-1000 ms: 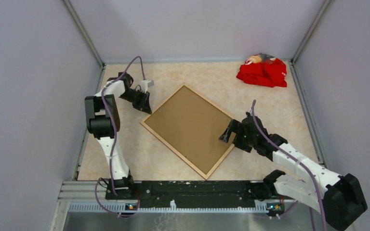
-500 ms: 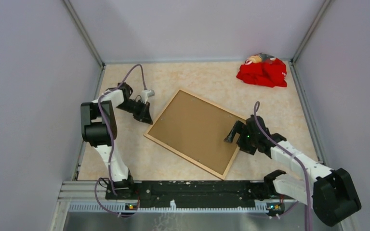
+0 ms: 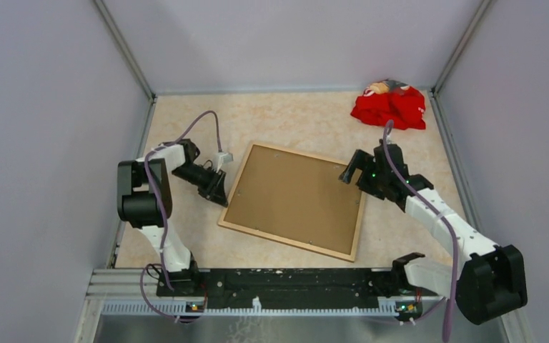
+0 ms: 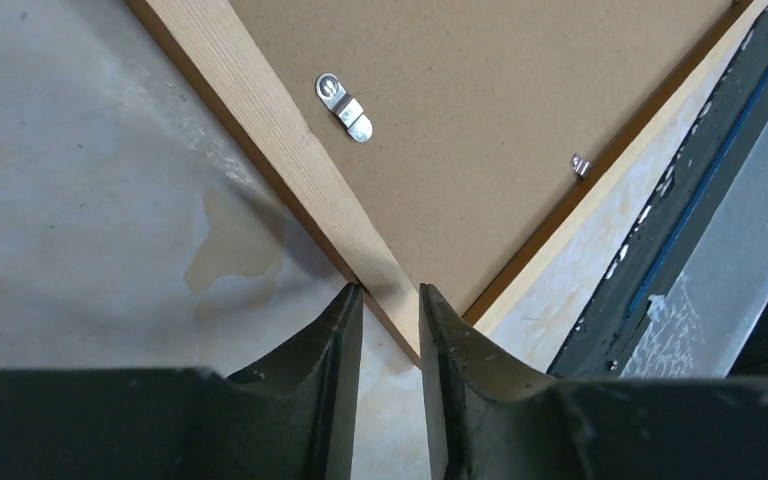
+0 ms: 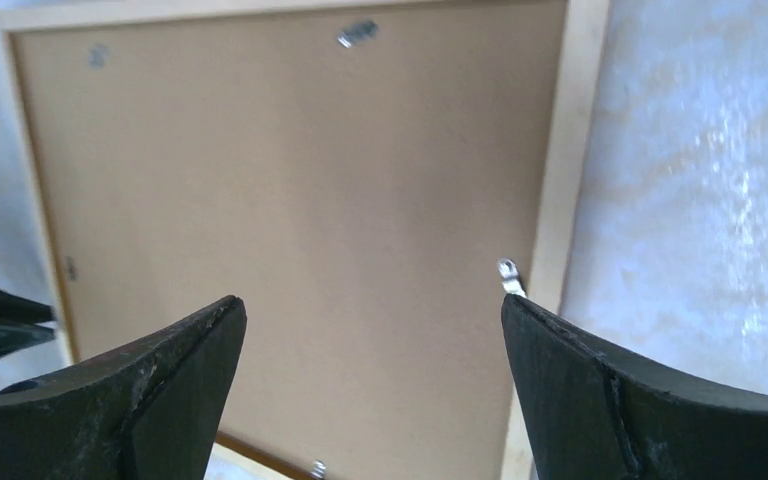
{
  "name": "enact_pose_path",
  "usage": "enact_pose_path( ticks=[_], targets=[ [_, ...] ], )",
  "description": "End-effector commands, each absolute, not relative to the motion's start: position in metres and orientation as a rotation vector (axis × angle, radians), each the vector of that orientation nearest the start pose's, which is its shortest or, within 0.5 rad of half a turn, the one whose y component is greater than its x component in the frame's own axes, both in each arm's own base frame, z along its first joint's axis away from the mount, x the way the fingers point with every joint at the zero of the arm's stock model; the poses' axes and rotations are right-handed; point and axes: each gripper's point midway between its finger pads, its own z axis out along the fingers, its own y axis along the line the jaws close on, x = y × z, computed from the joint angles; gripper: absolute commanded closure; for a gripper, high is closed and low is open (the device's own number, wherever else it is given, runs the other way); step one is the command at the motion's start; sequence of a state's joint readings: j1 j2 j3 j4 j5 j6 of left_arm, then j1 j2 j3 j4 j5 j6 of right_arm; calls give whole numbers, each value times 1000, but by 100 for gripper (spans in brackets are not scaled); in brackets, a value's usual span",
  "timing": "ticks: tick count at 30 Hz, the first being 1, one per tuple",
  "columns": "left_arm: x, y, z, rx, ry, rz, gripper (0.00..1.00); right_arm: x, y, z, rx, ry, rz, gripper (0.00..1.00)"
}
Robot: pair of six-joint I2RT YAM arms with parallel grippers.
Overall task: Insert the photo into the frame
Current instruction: Install the photo frame at the center of the board.
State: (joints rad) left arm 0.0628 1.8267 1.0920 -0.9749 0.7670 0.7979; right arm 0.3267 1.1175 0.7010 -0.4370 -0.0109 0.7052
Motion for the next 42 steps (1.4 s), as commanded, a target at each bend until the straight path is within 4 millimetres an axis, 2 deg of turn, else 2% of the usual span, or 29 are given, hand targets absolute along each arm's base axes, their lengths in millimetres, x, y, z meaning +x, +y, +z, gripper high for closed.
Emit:
enact_pose_path(
  ticks=[1,4,9,12,16,22,25,29,34,42],
  targets=[
    [278,-93,60,852,2513,-1115,65,296,137,156,361,2257,550,1],
    [297,-97,61,777,2510,-1143,65,298,178,162,265,2233,646,7],
    [317,-99,50,709,2529,-1175,71,292,270,155,87,2225,883,18],
    [320,-102,46,688,2526,-1214,74,290,320,149,2,2216,980,20],
    [320,-107,43,667,2506,-1281,78,287,376,138,-93,2223,1067,21],
    [316,-107,33,664,2522,-1283,83,289,441,119,-177,2241,1172,23],
    [314,-105,30,664,2538,-1268,85,288,466,107,-203,2262,1206,24],
    [312,-104,25,665,2551,-1254,86,284,483,89,-205,2296,1240,25],
    [312,-102,22,658,2562,-1231,86,279,492,77,-200,2324,1270,26],
    [312,-101,23,663,2563,-1210,87,272,501,68,-195,2345,1310,27]
  ],
)
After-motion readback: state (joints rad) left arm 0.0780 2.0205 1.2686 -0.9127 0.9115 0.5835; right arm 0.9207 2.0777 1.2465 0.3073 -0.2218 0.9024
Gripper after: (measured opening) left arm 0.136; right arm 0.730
